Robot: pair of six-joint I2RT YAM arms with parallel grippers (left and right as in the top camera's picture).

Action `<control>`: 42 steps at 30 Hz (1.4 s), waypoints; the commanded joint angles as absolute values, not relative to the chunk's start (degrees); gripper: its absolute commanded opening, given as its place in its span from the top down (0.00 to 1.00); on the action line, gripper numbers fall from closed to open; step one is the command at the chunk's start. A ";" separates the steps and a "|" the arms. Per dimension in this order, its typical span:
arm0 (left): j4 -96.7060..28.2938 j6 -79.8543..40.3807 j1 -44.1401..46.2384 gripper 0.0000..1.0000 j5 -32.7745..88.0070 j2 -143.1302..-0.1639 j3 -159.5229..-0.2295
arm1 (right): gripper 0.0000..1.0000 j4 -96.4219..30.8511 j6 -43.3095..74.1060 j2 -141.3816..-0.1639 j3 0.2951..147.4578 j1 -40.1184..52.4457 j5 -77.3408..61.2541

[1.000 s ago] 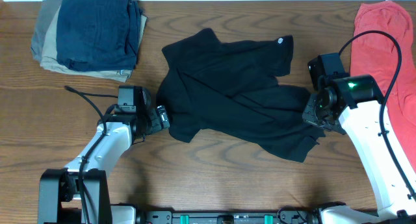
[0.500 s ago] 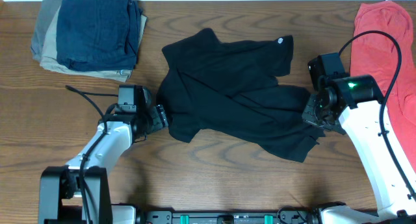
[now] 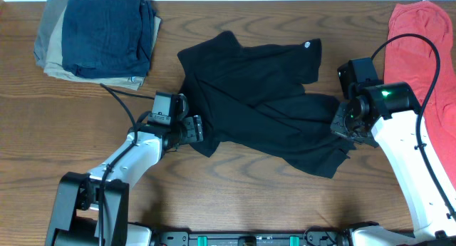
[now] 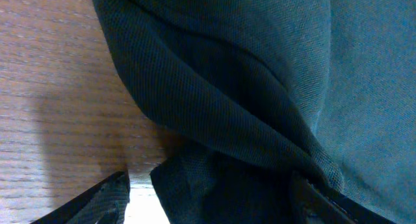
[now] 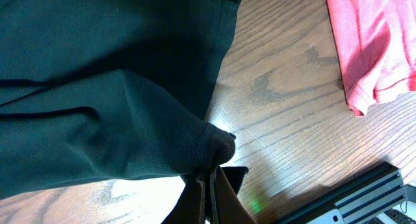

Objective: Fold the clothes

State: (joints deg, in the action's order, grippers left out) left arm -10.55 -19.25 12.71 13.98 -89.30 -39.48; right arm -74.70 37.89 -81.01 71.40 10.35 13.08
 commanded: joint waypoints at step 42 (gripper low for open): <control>-26.96 -17.89 1.93 0.94 -2.66 -68.34 -39.66 | 0.91 -69.73 30.74 -82.46 71.40 9.96 3.70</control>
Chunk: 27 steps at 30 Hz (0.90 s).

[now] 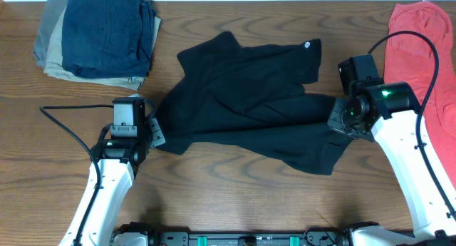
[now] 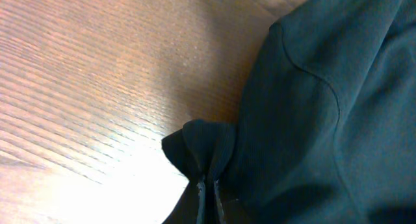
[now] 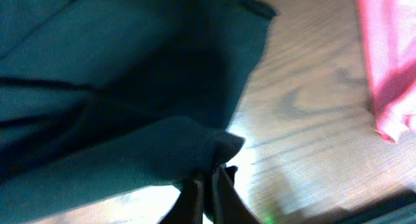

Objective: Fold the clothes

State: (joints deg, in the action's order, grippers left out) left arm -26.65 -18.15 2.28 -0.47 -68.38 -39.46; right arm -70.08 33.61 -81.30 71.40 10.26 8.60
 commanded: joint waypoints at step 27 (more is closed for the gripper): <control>-28.08 -18.35 1.93 0.94 -1.91 -72.71 -39.59 | 0.46 -62.78 28.23 -88.53 60.97 13.39 1.26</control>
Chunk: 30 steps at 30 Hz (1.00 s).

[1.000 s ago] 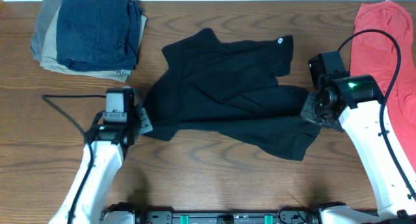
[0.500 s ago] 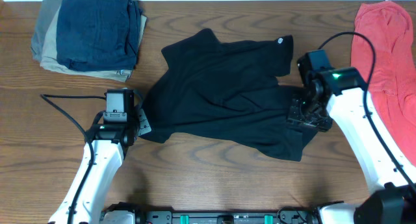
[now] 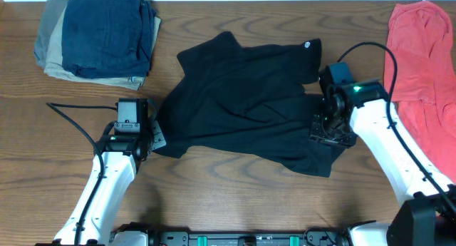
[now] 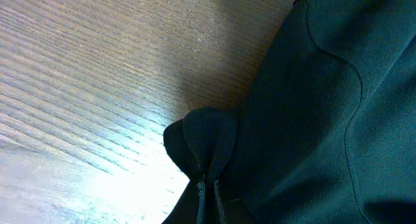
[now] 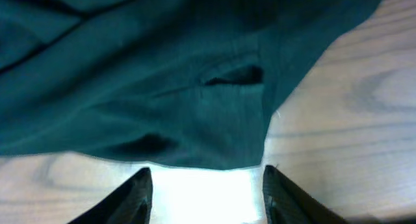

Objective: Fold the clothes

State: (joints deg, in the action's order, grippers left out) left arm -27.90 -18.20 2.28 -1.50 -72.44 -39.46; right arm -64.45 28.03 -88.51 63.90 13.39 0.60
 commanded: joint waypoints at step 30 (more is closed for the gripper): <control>-28.01 -18.35 1.93 0.94 -1.93 -72.71 -39.62 | 0.55 -42.39 26.89 -97.89 50.72 10.13 0.58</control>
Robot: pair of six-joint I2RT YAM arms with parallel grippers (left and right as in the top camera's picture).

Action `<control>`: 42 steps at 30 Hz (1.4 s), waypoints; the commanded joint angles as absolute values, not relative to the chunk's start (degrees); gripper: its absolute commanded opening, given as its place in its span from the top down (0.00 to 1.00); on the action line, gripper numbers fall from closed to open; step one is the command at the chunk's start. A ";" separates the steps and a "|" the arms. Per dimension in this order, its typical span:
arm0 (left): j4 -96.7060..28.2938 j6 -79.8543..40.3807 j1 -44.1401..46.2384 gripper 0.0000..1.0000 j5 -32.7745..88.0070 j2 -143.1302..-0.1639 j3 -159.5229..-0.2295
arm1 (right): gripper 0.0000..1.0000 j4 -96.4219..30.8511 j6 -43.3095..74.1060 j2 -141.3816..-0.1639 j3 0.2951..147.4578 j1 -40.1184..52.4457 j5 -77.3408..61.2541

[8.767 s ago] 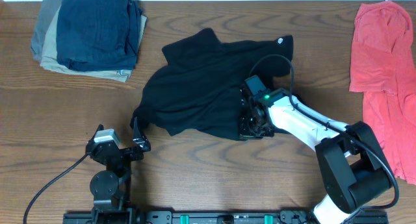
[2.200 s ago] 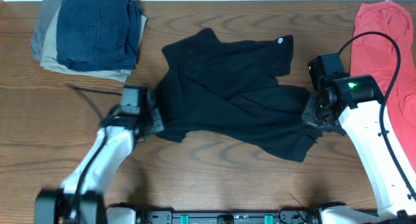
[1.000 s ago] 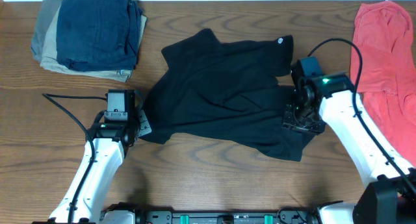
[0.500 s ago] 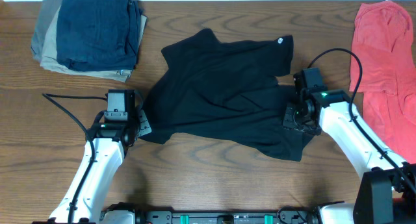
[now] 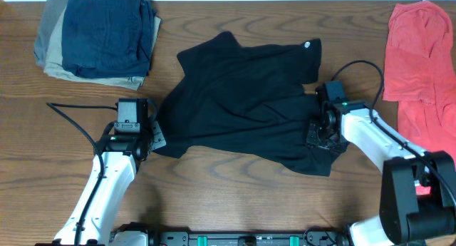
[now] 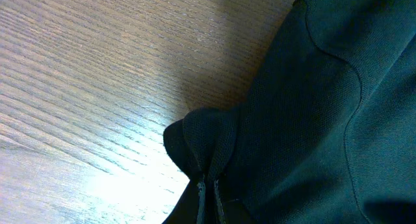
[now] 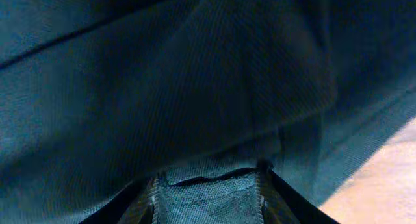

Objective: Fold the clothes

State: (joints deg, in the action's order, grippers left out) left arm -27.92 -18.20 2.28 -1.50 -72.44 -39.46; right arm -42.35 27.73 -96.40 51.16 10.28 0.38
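Observation:
A crumpled black shirt lies spread over the middle of the wooden table. My left gripper sits at its lower left corner. In the left wrist view this gripper is shut on a bunched fold of the black fabric. My right gripper rests on the shirt's right part. Seen from the right wrist, it stands open, pressed close onto the black cloth, with a hem edge lying between its fingers.
A stack of folded clothes, navy on top of tan and grey, sits at the back left. A red garment lies along the right edge. Bare wood shows left of the shirt.
My right gripper, still open, has come down from just above the shirt's lower right edge onto the fabric. The left gripper and its held corner have not moved.
First my left gripper was open at the shirt's lower left corner while the right was shut on the right end. Then the left was shut on the corner, further left. Then the right had let go and was open; now it presses on the cloth.

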 commanded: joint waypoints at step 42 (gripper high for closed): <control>-60.77 -17.67 1.96 0.94 -0.49 -45.89 -62.48 | 0.99 -76.73 28.16 -75.88 75.37 6.22 7.27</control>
State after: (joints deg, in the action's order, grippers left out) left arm -58.76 -18.17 2.28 0.34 -47.40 -57.19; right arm -75.88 27.62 -80.25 72.77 6.81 4.16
